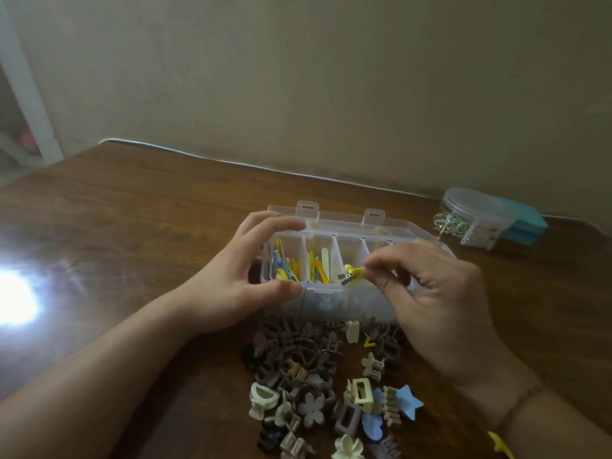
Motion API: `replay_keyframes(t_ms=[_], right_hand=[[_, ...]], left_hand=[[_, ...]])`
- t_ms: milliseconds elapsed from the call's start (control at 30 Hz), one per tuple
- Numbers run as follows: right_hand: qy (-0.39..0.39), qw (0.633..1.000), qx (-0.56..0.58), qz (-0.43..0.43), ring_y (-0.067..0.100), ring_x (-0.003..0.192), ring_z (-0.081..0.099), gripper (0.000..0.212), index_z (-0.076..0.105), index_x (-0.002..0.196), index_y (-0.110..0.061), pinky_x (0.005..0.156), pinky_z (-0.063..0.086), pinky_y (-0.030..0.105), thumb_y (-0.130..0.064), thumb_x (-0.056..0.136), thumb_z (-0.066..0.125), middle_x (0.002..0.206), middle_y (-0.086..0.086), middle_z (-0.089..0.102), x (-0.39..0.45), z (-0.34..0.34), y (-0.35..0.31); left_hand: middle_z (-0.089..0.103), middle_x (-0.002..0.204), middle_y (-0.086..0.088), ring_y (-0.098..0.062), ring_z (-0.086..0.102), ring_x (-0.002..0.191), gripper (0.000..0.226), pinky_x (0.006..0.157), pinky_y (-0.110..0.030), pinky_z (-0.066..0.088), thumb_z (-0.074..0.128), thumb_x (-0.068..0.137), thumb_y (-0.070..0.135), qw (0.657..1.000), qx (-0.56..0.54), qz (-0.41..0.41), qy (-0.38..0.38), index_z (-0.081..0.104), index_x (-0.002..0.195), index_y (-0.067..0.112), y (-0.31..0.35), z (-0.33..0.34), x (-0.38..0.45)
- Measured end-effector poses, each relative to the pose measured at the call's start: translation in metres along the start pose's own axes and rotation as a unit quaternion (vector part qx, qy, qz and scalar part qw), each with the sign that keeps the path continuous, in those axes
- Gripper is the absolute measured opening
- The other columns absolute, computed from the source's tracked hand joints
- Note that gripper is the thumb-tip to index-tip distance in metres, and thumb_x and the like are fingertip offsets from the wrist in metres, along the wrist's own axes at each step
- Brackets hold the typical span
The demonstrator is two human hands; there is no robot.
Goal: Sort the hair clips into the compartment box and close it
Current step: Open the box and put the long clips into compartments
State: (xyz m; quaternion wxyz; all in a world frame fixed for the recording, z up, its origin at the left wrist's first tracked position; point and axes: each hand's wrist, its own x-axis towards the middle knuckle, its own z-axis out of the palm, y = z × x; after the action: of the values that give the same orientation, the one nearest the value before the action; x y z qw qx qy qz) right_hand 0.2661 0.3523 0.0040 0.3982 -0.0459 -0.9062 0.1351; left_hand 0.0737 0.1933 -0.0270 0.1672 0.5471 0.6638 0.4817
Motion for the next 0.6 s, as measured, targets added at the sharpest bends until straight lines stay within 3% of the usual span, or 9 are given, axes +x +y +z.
replay_keyframes(t_ms=[233,333,433,600], right_hand=[[0.017,0.999,0.011,0.037,-0.007,0.083,0.059,0.018,0.069,0.098,-0.02,0.071,0.049,0.009,-0.012,0.082,0.067,0.088,-0.015,0.064,-0.001,-0.009,0.007],[0.016,1.0,-0.013,0.02,-0.002,0.08,0.061,0.016,0.07,0.096,-0.018,0.071,0.052,0.013,-0.013,0.082,0.066,0.088,-0.014,0.064,-0.001,-0.012,0.006],[0.0,0.999,-0.052,-0.018,0.003,0.085,0.062,0.016,0.074,0.093,-0.011,0.081,0.051,0.017,-0.005,0.079,0.069,0.09,-0.004,0.07,-0.002,-0.011,0.005],[0.011,0.997,-0.07,-0.023,0.01,0.097,0.066,0.025,0.074,0.101,-0.008,0.094,0.046,0.014,0.004,0.079,0.072,0.1,0.002,0.073,-0.003,-0.006,0.004]], left_hand=[[0.034,0.14,0.025,0.0,0.044,0.129,0.071,0.103,-0.033,0.049,0.064,0.066,0.063,1.0,-0.002,0.0,-0.001,0.044,0.133,0.049,0.0,0.0,0.001],[0.033,0.14,0.025,0.005,0.043,0.128,0.071,0.101,-0.025,0.048,0.063,0.066,0.063,1.0,-0.002,0.0,-0.002,0.044,0.133,0.049,-0.001,0.0,0.001],[0.033,0.14,0.027,0.01,0.041,0.127,0.072,0.096,-0.016,0.046,0.062,0.066,0.064,1.0,0.003,0.001,-0.001,0.043,0.134,0.049,-0.001,0.0,0.001],[0.033,0.141,0.027,0.008,0.042,0.128,0.073,0.098,-0.02,0.046,0.062,0.066,0.064,1.0,0.006,0.001,-0.001,0.043,0.135,0.048,-0.002,0.0,0.001]])
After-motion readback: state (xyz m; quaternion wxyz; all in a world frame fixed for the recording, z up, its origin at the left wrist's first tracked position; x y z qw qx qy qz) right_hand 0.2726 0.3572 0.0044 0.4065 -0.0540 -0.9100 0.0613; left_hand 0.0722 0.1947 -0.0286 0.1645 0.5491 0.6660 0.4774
